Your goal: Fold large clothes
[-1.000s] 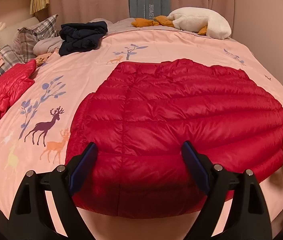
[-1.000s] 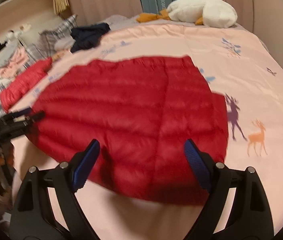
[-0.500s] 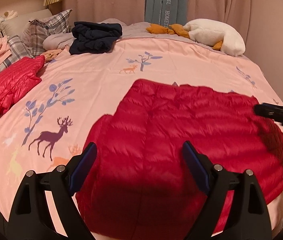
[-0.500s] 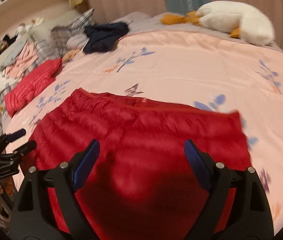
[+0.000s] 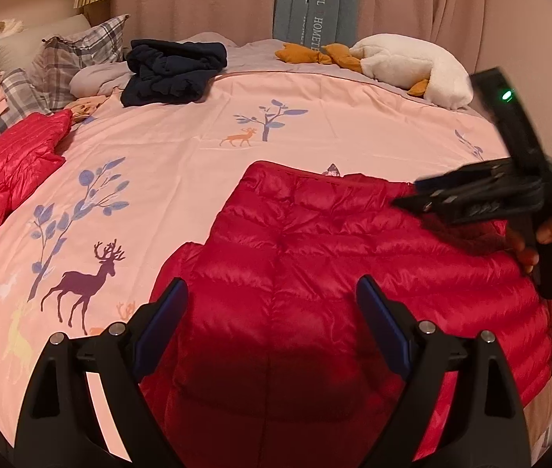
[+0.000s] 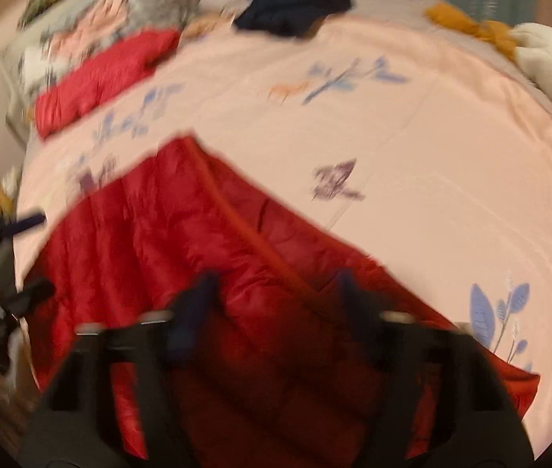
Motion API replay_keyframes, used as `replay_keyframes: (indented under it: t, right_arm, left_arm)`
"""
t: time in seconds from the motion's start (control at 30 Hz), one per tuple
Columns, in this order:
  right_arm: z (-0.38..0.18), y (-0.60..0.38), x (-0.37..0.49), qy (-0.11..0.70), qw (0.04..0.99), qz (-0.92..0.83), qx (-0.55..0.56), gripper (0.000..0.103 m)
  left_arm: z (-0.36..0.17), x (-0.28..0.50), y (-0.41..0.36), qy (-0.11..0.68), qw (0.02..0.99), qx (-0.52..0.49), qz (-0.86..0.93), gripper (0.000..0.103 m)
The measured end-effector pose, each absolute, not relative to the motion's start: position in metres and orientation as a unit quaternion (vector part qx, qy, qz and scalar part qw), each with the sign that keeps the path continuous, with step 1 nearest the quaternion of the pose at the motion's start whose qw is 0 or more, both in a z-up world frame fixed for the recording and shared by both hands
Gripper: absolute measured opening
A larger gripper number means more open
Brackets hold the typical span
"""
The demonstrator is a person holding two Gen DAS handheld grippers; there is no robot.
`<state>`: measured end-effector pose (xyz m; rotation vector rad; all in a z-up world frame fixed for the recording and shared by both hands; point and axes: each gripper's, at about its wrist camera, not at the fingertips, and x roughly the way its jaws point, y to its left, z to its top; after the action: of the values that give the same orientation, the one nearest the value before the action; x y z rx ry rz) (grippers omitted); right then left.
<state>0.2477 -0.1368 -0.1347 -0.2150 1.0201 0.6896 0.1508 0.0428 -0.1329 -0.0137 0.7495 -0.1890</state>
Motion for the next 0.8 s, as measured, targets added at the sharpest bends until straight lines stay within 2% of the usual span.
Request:
replay_keyframes:
  t: [0.07, 0.17, 0.23, 0.33, 0.4, 0.6, 0.7, 0.8]
  right_arm:
    - [-0.128, -0.130, 0.237, 0.448, 0.825, 0.321, -0.126, 0.006]
    - [-0.119, -0.130, 0.236, 0.415, 0.856, 0.274, -0.145, 0.005]
    - [-0.127, -0.129, 0.246, 0.427, 0.863, 0.229, -0.148, 0.005]
    - [-0.134, -0.130, 0.249, 0.453, 0.857, 0.216, -0.118, 0.025]
    - [-0.121, -0.137, 0.239, 0.437, 0.868, 0.217, -0.091, 0.048]
    - [-0.073, -0.181, 0.168, 0.377, 0.903, 0.206, -0.033, 0.064]
    - [-0.071, -0.205, 0.117, 0.366, 0.914, 0.176, -0.024, 0.072]
    - [-0.086, -0.225, 0.082, 0.379, 0.914, 0.147, 0.012, 0.075]
  left_arm:
    - [-0.133, 0.152, 0.041, 0.366, 0.926, -0.006, -0.093, 0.089]
    - [-0.133, 0.153, 0.039, 0.366, 0.926, -0.009, -0.094, 0.089]
    - [-0.133, 0.153, 0.038, 0.367, 0.925, -0.010, -0.094, 0.089]
    - [-0.132, 0.150, 0.036, 0.368, 0.925, -0.008, -0.093, 0.089]
    - [-0.131, 0.147, 0.036, 0.369, 0.925, -0.007, -0.095, 0.089]
    - [-0.125, 0.134, 0.035, 0.365, 0.925, -0.006, -0.105, 0.089]
    - [-0.124, 0.127, 0.034, 0.365, 0.924, -0.011, -0.111, 0.089]
    - [-0.125, 0.120, 0.029, 0.367, 0.923, -0.007, -0.117, 0.089]
